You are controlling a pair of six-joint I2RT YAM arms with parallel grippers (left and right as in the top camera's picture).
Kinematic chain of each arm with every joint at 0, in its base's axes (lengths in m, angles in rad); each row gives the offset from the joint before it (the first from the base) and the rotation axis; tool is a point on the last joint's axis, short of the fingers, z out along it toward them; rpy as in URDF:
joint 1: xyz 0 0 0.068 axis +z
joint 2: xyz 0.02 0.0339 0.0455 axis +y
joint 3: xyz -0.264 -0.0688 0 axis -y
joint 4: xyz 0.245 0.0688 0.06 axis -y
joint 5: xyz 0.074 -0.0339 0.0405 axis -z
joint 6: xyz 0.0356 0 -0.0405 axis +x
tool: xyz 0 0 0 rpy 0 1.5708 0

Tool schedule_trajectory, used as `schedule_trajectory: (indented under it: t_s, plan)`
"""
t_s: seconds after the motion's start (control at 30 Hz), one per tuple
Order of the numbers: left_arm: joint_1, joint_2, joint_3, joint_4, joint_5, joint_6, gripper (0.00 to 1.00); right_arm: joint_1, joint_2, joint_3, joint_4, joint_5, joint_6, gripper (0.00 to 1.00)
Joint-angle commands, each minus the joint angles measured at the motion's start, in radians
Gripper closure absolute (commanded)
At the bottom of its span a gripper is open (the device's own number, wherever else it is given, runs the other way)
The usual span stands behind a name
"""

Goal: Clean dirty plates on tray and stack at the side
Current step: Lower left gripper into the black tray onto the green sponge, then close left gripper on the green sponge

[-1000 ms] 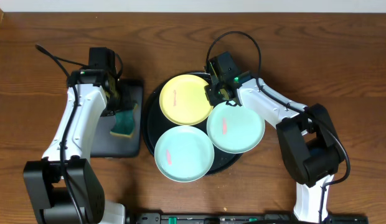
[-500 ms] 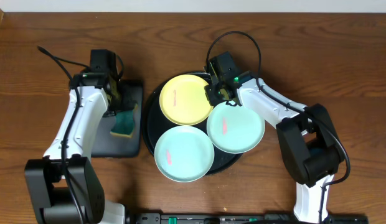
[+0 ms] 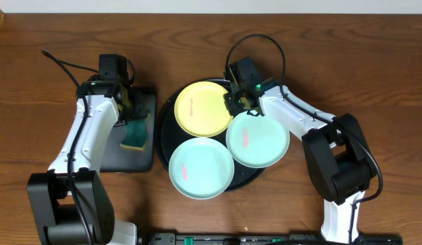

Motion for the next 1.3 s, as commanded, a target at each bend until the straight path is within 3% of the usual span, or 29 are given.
schedule_trajectory:
  t_s: [0.0, 0.67, 1.27]
  plan:
    - [0.005, 0.025, -0.011, 0.001, -0.013, 0.006, 0.46, 0.003, 0.016, -0.002, -0.001, 0.02, 0.01, 0.95]
    - [0.005, 0.153, -0.013, -0.008, -0.012, 0.01, 0.51, 0.003, 0.016, -0.002, -0.001, 0.02, 0.01, 0.94]
    - [0.005, 0.158, -0.014, -0.035, -0.012, 0.01, 0.51, 0.003, 0.016, -0.002, -0.001, 0.016, 0.01, 0.94]
